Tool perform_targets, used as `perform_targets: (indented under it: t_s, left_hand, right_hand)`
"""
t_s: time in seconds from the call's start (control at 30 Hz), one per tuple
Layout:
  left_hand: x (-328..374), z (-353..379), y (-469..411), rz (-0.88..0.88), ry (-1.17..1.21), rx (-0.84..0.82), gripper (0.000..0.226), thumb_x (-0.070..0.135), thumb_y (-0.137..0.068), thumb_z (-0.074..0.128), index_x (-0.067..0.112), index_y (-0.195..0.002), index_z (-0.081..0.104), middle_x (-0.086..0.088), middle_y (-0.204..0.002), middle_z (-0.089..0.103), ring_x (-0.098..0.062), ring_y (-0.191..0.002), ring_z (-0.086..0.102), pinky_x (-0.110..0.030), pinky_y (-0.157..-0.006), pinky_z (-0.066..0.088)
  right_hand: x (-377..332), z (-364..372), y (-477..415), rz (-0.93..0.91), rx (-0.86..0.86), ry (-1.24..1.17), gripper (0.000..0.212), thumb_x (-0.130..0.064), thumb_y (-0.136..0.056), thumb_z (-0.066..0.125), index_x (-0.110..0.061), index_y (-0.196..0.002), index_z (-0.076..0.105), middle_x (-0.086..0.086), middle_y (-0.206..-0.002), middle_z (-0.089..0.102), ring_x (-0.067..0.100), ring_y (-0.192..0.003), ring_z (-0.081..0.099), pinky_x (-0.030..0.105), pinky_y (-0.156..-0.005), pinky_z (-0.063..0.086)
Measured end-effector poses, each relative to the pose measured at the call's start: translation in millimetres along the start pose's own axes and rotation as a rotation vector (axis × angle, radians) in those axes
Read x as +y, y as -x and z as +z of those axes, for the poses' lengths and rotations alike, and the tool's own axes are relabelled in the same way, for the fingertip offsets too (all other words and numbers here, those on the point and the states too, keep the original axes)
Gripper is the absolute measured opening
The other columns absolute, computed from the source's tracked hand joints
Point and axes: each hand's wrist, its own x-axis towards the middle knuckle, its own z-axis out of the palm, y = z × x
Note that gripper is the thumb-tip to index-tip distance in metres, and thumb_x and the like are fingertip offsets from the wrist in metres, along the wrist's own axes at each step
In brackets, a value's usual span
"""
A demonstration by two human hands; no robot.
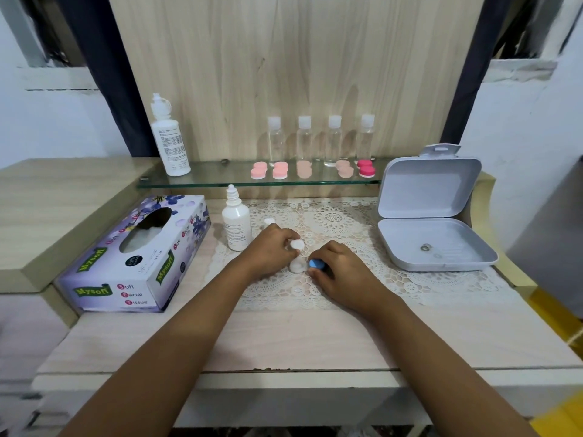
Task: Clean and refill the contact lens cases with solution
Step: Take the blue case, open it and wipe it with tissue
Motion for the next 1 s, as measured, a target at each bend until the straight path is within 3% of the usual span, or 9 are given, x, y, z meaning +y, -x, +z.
perform_targets:
  t_s: [0.27,0.47,0.63,0.73,0.87,1.0]
  left_hand:
    - [-2,-4,11,-0.003,0.091,0.041,0.039,0.014,-0.093,0.050,0.020,-0.132,0.050,0.000,-0.105,0.049,-0.010,-0.090,0.049,-0.017,-0.073,0.035]
    - [-6,-5,40,0.070,0.063,0.040,0.033,0.027,-0.093,0.054,0.015,-0.124,0.058,0.000,-0.115,0.057,-0.009,-0.102,0.053,-0.021,-0.089,0.041]
    - [-10,7,45,0.129,0.008,0.089,0.030,0.041,-0.082,0.066,0.023,-0.105,0.066,0.008,-0.096,0.054,-0.009,-0.095,0.050,-0.028,-0.086,0.042]
    - [-11,12,43,0.120,0.004,0.141,0.026,0.042,-0.082,0.065,0.023,-0.100,0.067,0.012,-0.093,0.052,-0.014,-0.096,0.049,-0.037,-0.088,0.042]
    - [-13,14,42,0.147,0.037,0.162,0.025,0.043,-0.081,0.067,0.023,-0.095,0.067,0.015,-0.090,0.053,-0.013,-0.094,0.052,-0.039,-0.086,0.044]
    - [-12,14,43,0.143,0.092,0.179,0.022,0.038,-0.080,0.069,0.020,-0.094,0.069,0.015,-0.090,0.056,-0.007,-0.090,0.054,-0.028,-0.083,0.045]
  right_hand:
    - [-1,-1,0,0.000,0.003,-0.004,0.027,-0.027,-0.083,0.053,-0.010,-0.100,0.064,0.004,-0.092,0.054,0.022,-0.088,0.051,0.027,-0.077,0.039]
    - [-1,-1,1,-0.001,0.017,-0.014,0.024,-0.025,-0.085,0.055,-0.010,-0.101,0.064,0.003,-0.093,0.055,0.021,-0.091,0.051,0.027,-0.080,0.040]
    - [0,0,1,-0.019,0.046,-0.015,0.021,-0.022,-0.086,0.062,-0.009,-0.102,0.065,0.004,-0.093,0.054,0.021,-0.092,0.051,0.025,-0.081,0.038]
    - [-1,0,1,-0.001,0.050,-0.029,0.024,-0.025,-0.085,0.064,-0.010,-0.104,0.065,0.002,-0.094,0.053,0.019,-0.093,0.050,0.028,-0.084,0.042]
    - [-4,-2,1,0.080,0.059,-0.085,0.047,-0.035,-0.081,0.068,-0.010,-0.120,0.057,-0.004,-0.097,0.046,0.014,-0.097,0.047,0.024,-0.086,0.040]
    - [-6,-3,0,0.126,0.082,-0.108,0.034,-0.035,-0.078,0.071,-0.009,-0.099,0.062,-0.002,-0.090,0.051,0.015,-0.088,0.049,0.023,-0.076,0.039]
